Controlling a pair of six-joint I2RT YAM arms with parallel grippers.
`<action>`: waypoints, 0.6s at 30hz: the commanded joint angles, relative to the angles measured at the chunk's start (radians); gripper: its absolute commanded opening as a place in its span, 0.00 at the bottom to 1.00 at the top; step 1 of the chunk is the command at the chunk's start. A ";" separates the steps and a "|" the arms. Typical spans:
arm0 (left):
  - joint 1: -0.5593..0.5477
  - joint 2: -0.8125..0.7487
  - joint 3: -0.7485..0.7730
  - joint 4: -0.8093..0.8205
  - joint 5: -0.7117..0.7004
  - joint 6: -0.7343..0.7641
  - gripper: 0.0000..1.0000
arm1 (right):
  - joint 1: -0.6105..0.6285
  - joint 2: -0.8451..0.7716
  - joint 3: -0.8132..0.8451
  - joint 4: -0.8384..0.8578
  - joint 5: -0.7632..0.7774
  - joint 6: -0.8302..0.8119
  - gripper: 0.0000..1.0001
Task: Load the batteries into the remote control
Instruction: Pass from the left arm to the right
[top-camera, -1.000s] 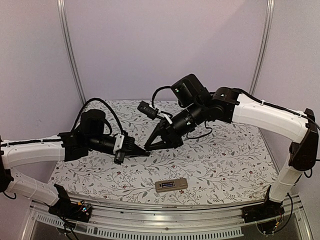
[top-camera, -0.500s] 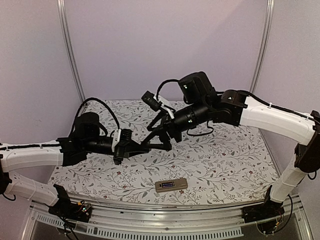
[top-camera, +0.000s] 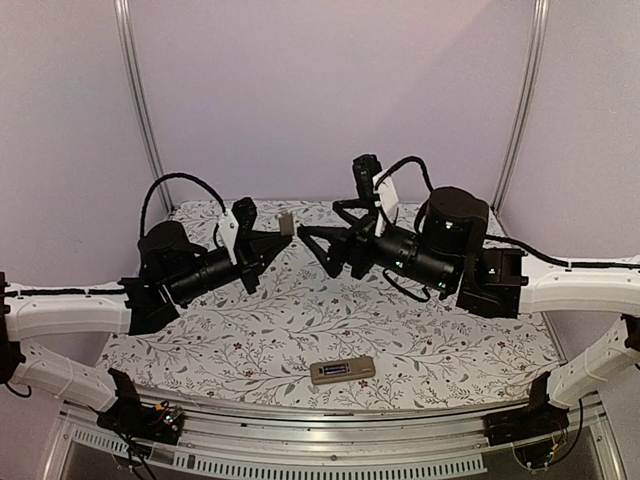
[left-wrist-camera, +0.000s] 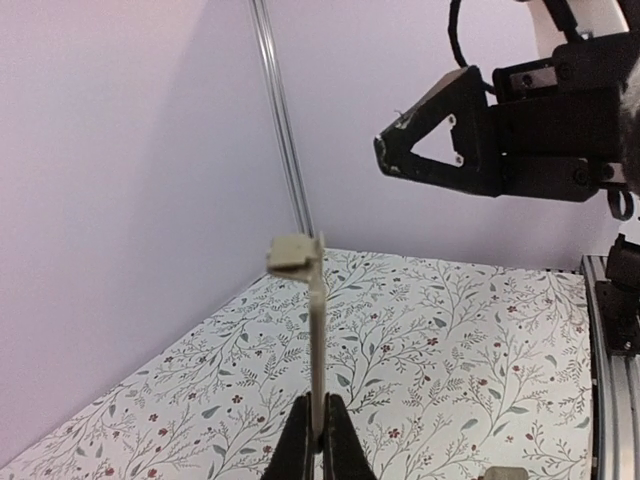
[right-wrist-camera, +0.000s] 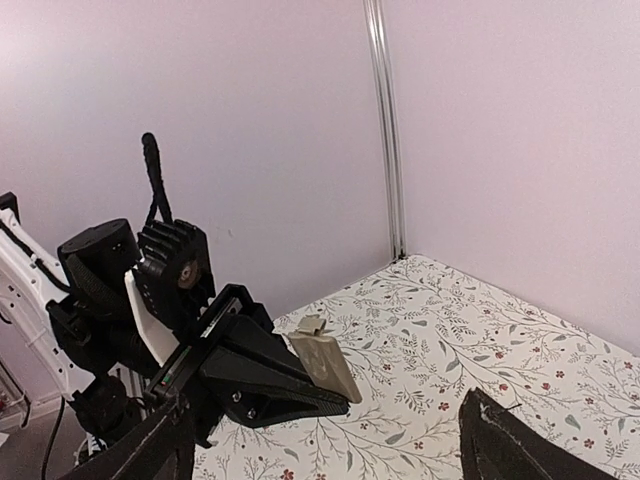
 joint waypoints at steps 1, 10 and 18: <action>-0.022 0.029 0.024 0.058 -0.099 -0.018 0.00 | 0.007 0.087 0.040 0.144 0.089 0.054 0.87; -0.026 0.041 0.031 0.062 -0.108 -0.007 0.00 | 0.017 0.220 0.105 0.171 0.034 -0.005 0.77; -0.027 0.051 0.031 0.083 -0.097 0.011 0.00 | 0.017 0.274 0.141 0.174 0.083 0.007 0.59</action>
